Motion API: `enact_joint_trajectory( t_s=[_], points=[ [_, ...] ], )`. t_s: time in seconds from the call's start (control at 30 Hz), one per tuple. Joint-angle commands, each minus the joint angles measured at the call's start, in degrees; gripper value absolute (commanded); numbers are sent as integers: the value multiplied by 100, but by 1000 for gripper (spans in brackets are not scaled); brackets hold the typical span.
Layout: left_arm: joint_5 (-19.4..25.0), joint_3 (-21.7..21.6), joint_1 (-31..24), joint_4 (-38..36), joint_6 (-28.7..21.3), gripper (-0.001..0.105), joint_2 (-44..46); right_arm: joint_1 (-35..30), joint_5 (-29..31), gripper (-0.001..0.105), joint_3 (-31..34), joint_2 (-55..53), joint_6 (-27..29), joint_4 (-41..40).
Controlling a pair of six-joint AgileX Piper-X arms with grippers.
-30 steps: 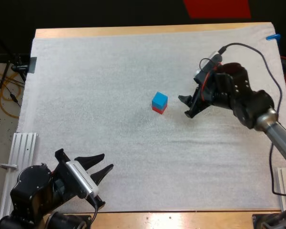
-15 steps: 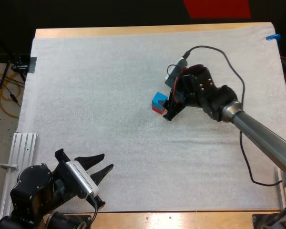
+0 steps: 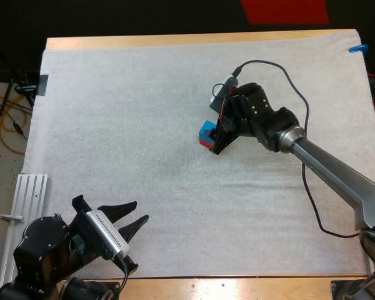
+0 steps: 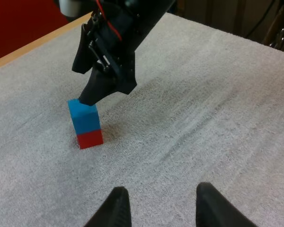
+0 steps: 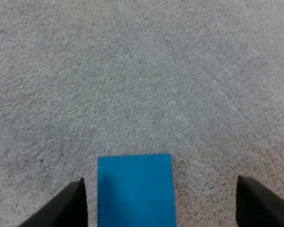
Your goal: Stack red cube on blue cube
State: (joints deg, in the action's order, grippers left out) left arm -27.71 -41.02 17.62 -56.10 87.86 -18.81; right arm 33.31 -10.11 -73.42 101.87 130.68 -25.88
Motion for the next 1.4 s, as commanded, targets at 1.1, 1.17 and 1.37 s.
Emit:
enact_joint_trajectory(
  t_s=[1.1, 1.17, 1.37],
  points=[
    [-39, -16, 20, 25, 66, 34, 4, 40, 306, 38, -240, 267, -1248, 159],
    [-39, -16, 20, 25, 66, 34, 4, 40, 456, 38, -240, 66, -1248, 115],
    [3, -16, 20, 25, 83, 45, 4, -94, 865, 38, -240, -517, -1429, 33]
  ],
)
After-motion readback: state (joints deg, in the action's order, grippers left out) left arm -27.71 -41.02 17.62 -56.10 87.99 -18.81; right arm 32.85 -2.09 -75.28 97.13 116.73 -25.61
